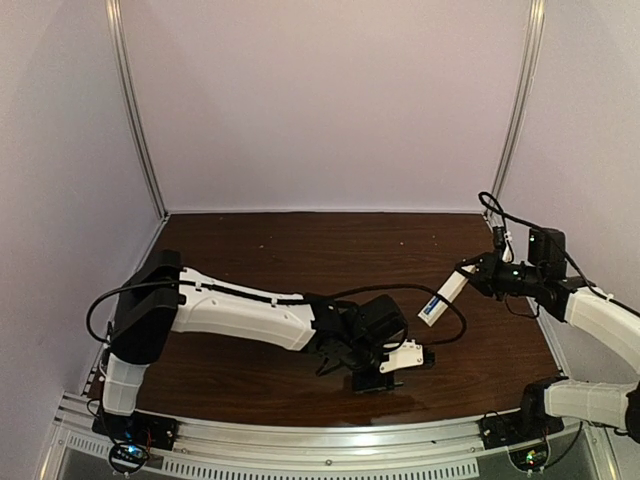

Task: Load the batteries into the remote control
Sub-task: Pick up the battery from the center of the board.

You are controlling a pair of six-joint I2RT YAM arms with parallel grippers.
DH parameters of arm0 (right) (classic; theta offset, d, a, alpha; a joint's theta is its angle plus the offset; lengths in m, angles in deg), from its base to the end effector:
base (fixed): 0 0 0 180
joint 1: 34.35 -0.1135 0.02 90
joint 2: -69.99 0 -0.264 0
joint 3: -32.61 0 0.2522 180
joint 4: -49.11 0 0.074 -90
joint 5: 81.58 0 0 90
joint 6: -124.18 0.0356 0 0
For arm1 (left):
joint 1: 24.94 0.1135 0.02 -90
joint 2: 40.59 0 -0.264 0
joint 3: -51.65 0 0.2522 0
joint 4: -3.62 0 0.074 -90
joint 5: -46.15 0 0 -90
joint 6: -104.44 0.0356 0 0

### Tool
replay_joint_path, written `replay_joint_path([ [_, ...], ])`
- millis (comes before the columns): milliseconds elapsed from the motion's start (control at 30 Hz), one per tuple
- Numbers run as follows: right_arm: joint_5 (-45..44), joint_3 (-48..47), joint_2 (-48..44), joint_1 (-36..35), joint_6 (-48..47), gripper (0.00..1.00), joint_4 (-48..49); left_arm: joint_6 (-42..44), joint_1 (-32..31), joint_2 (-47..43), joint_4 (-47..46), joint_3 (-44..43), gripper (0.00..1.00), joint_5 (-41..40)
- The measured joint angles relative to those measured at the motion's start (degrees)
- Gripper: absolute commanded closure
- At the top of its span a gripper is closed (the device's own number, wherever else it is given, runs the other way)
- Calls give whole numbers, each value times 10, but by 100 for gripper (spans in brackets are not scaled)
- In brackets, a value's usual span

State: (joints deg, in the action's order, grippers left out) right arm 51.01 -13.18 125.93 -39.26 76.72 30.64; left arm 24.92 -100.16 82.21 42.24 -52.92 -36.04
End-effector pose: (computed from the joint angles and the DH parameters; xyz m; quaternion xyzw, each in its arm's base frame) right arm 0.2055 0.0418 0.2398 0.0830 0.8182 0.4772 0.3097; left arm 0.1133 -0.4482 0.1650 0.6646 0.6878 -0.2075 0.2054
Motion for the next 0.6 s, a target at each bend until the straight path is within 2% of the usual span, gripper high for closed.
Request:
replay_joint_path([
  [200,13,10,-3,11,1,100,0,-4,0,32,19,-33,72,-6],
  [367,16,14,-8,12,1,100,0,-7,0,56,28,-53,79,-12],
  [600,18,31,-17,14,7,100,7,-13,0,70,38,-62,97,-17],
])
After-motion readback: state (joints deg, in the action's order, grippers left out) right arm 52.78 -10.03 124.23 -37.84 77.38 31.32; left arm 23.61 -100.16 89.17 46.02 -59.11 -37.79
